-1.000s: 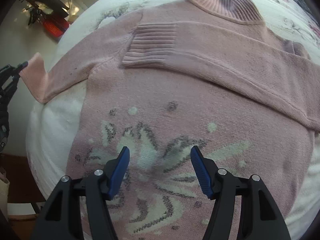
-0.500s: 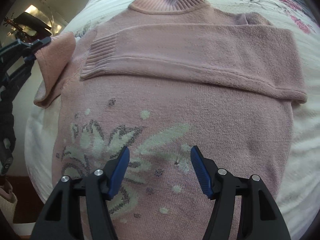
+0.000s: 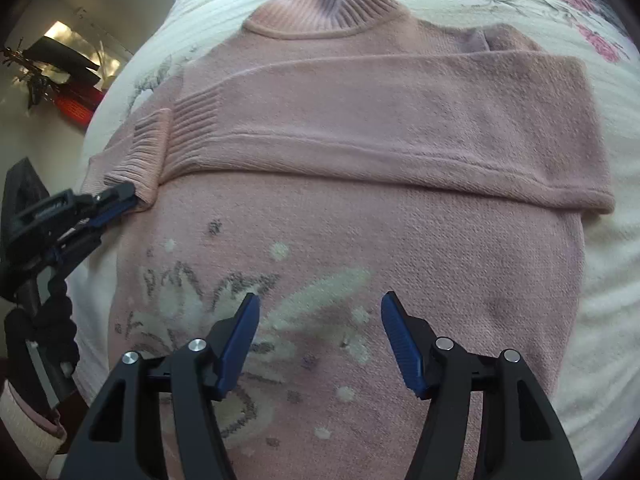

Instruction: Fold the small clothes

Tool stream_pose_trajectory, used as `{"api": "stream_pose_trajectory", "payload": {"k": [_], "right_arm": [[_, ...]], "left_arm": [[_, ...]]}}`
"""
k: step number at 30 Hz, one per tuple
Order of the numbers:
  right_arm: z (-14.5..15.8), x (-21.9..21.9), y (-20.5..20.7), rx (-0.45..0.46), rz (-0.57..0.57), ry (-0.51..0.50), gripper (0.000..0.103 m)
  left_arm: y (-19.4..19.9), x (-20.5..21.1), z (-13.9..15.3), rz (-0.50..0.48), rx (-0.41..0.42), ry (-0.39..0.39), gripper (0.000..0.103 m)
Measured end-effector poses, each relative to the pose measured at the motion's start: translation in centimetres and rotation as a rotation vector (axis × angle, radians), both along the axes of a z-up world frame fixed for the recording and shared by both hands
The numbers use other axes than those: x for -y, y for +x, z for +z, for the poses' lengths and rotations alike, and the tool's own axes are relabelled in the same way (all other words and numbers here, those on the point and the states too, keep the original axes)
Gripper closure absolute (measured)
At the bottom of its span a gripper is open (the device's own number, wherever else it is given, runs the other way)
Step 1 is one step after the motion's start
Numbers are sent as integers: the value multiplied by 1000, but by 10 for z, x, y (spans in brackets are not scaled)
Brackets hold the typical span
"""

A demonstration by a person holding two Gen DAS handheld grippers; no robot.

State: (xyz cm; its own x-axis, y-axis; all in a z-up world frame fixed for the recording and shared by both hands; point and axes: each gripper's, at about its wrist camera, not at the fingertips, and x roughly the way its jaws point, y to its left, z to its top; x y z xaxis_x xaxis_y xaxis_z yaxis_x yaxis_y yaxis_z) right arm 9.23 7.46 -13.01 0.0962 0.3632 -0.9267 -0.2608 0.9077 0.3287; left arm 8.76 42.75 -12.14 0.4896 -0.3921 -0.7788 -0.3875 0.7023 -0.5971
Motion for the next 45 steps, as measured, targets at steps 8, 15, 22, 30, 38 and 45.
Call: {"api": "stream_pose_trajectory", "payload": {"k": [8,15,22,30,38,45], "right_arm": [[24,-71,33,22,51,133,39],[31,-137,63,15,97,191,39],[6,-176,76,-53,119,177,39],[-19,-201,86,-133,120,252,74],[39,-142,93,12,81,384,91],[71,-36,104,136,-32,274,91]], "left_arm": [[-18,-71,49,116,41,190,88],[7,-115,12,166,-128,288,87],[4,-128,5,169,-125,236,88],[-11,-130,26,188,-100,270,80],[3,-112,53,160,-36,310,75],[39,-59,59,56,16,313,73]]}}
